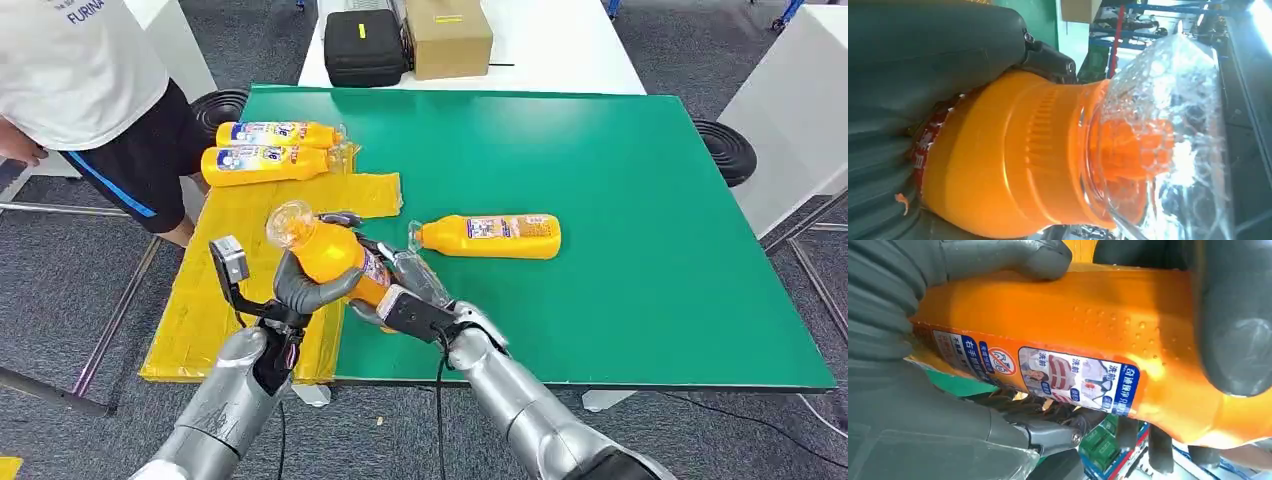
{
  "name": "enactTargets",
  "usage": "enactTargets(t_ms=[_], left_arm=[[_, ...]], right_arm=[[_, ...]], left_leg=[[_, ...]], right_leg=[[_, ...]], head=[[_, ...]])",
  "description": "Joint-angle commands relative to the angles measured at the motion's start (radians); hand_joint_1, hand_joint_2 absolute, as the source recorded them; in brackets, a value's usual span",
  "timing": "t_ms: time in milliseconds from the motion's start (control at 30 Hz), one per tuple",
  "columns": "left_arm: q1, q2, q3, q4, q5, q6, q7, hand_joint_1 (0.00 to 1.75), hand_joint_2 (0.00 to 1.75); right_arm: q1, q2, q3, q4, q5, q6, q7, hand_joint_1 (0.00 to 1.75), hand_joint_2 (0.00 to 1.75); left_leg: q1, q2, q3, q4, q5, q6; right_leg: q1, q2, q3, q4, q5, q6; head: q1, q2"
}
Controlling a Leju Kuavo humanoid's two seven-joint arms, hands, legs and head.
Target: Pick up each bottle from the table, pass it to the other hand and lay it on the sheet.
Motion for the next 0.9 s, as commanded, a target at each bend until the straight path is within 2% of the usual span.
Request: enactTargets(t_ms=[33,133,167,200,267,300,567,800,833,900], left_arm=[[-0.089,-0.002,-0.041,-0.009,-0.004,-0.009,-0.007,1.75,1.75],[-0.078,0.004,-0.043,-0.022,-0.011,-0.004,-0.013,1.75,1.75],[-0.075,0.004,-0.042,-0.029,-0.012,0.001,-0.014,1.75,1.75],[-0.072,0.008,-0.045,-0.038,-0.021,0.011,-0.015,1.75,1.75],[-0.071,0.011,-0.046,-0.042,-0.032,0.024,-0.015,1.75,1.75],[-0.072,0.015,-0.047,-0.042,-0.049,0.041,-0.016,1.75,1.75],[-0.073,0.024,-0.042,-0.047,-0.093,0.088,-0.031,1.75,1.75],[-0.072,0.058,-0.019,-0.042,-0.304,0.324,-0.056,1.75,1.75],[-0.076,0.066,-0.015,-0.036,-0.370,0.405,-0.069,1.75,1.75],[-0.076,0.072,-0.010,-0.034,-0.367,0.403,-0.067,1.75,1.75]], right_arm=[[-0.009,-0.002,0.066,0.116,0.012,0.011,0.009,1.75,1.75],[-0.010,-0.001,0.066,0.128,0.016,0.008,0.009,1.75,1.75],[-0.011,0.001,0.058,0.136,0.017,0.001,0.009,1.22,1.75],[-0.013,0.008,0.042,0.148,0.025,-0.021,0.009,0.00,1.75],[-0.018,0.013,0.031,0.165,0.043,-0.024,0.009,0.00,1.75],[-0.021,0.014,0.024,0.172,0.063,-0.031,0.015,0.00,0.00],[-0.017,0.008,0.007,0.162,0.101,-0.044,0.029,0.00,0.00],[0.053,-0.047,-0.078,0.010,0.166,-0.081,0.038,0.00,0.00],[0.068,-0.051,-0.093,-0.025,0.177,-0.080,0.040,0.00,0.00],[0.068,-0.054,-0.095,-0.029,0.177,-0.080,0.041,0.00,0.00]], left_leg=[[0.002,-0.003,0.005,0.001,-0.002,-0.001],[0.002,-0.003,0.006,0.001,-0.003,-0.001],[0.002,-0.002,0.003,0.000,-0.002,0.000],[0.002,-0.002,0.003,0.000,-0.002,0.000],[0.001,-0.002,0.003,0.000,-0.001,0.000],[0.001,-0.002,0.004,0.000,-0.002,-0.001],[0.001,-0.001,0.005,0.000,-0.002,-0.001],[0.001,-0.002,0.004,-0.001,-0.001,0.000],[0.001,-0.002,0.006,0.000,-0.002,-0.001],[0.001,-0.002,0.003,0.000,-0.001,0.000]], right_leg=[[0.002,-0.005,0.007,0.000,-0.003,-0.003],[0.003,-0.005,0.008,0.000,-0.003,-0.004],[0.002,-0.004,0.005,-0.001,-0.002,-0.002],[0.002,-0.004,0.005,-0.001,-0.002,-0.003],[0.002,-0.003,0.004,-0.001,-0.002,-0.002],[0.002,-0.003,0.006,0.000,-0.002,-0.003],[0.002,-0.003,0.006,0.000,-0.002,-0.003],[0.001,-0.003,0.005,-0.001,-0.002,-0.002],[0.002,-0.004,0.008,-0.001,-0.003,-0.003],[0.001,-0.003,0.005,-0.001,-0.002,-0.002]], head=[[0.000,0.000],[0.000,0.000],[0.000,0.000],[0.000,0.000],[0.000,0.000],[0.000,0.000],[0.000,0.000],[0.000,0.000],[0.000,0.000],[0.000,0.000]])
